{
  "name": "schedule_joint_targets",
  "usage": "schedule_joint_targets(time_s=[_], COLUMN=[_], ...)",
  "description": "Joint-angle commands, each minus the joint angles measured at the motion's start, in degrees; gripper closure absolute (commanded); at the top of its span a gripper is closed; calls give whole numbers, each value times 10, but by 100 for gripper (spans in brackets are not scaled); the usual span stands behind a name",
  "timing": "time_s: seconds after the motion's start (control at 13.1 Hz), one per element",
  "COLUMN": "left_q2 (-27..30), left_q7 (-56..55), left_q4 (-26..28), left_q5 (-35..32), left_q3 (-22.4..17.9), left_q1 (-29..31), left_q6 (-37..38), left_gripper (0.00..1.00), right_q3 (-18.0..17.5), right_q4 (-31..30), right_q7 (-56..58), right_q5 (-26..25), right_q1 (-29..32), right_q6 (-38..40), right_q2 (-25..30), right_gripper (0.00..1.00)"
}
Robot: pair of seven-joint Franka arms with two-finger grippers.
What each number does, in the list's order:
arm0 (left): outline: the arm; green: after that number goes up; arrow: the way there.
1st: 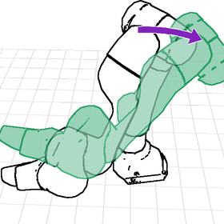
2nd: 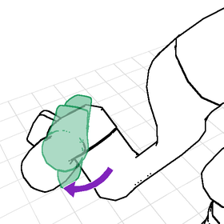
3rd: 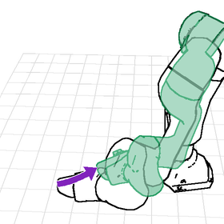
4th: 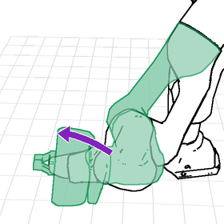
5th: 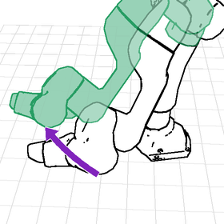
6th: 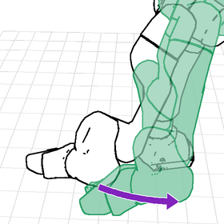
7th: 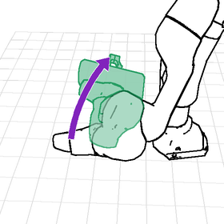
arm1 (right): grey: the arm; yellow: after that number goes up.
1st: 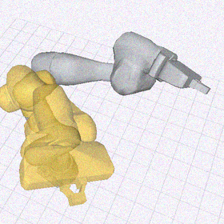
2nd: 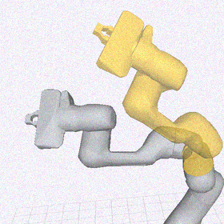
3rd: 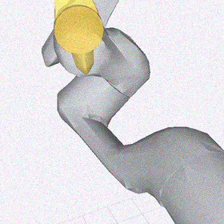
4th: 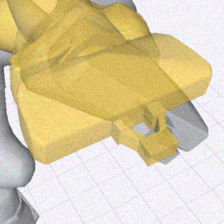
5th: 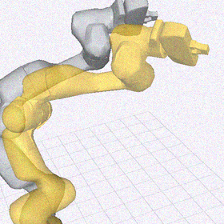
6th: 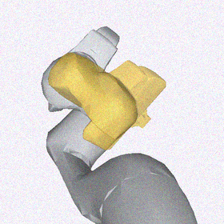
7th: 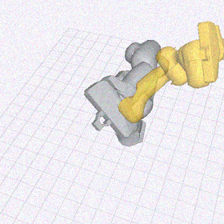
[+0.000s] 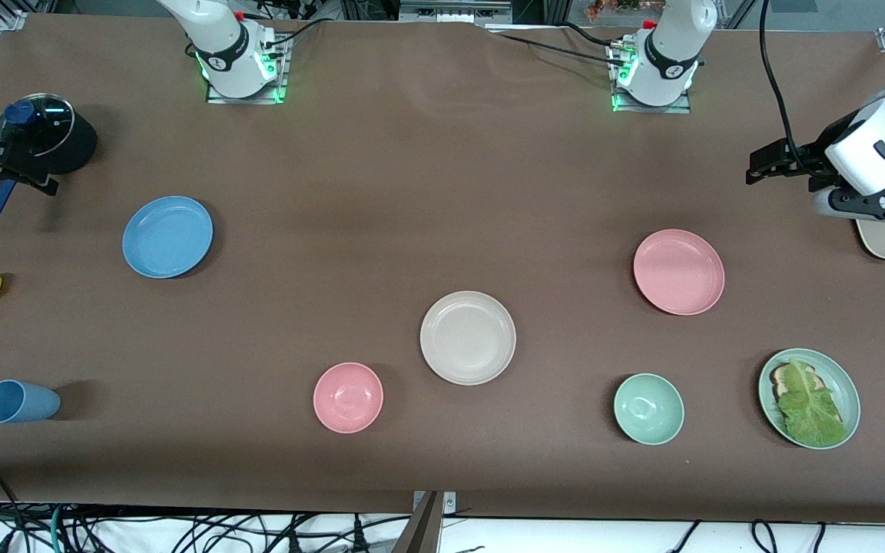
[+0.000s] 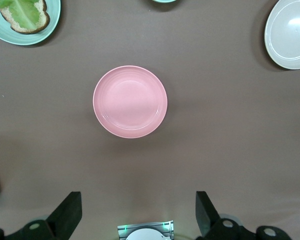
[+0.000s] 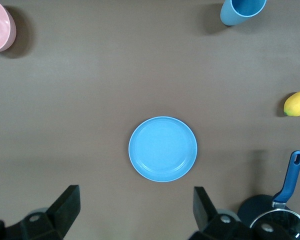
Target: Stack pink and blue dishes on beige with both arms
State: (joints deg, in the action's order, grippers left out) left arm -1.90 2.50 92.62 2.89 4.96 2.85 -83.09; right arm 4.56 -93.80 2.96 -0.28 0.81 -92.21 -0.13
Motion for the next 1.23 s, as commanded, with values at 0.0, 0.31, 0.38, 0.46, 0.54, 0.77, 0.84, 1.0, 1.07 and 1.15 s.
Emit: schedule_joint_targets(time_s=[0.0,0.31,0.38,0.46,0.54,0.77,0.84,1.0,1.07,1.15], left_q2=[6,1,-1,-4,-4,-9,-20,-33,-51,-69], left_q7=[-5,0,0,-1,-4,-4,-4,-4,-4,-4], left_q4=[-3,-17,-17,-18,-18,-19,-20,-20,-23,-35], left_q5=[-1,-1,-1,-1,-1,-1,-1,10,17,13], left_q3=[2,2,2,2,1,2,2,4,4,4], left_q1=[1,1,1,1,1,-3,-3,-4,-7,-7], left_q6=[-1,1,2,1,2,1,1,-1,-1,-1], left_gripper=[0,0,0,0,0,0,0,0,0,0], right_q3=[0,0,0,0,0,0,0,0,0,0], right_q4=[11,11,12,11,12,12,12,12,12,12], right_q7=[6,6,6,6,6,6,6,6,6,6], right_q5=[6,6,6,6,6,6,6,6,6,5], right_q1=[1,1,1,1,1,1,1,1,1,1], right_q6=[12,12,12,12,12,12,12,12,12,12], right_q2=[-1,-1,-1,-1,-1,-2,-2,-2,-2,-2], right_gripper=[0,0,0,0,0,0,0,0,0,0])
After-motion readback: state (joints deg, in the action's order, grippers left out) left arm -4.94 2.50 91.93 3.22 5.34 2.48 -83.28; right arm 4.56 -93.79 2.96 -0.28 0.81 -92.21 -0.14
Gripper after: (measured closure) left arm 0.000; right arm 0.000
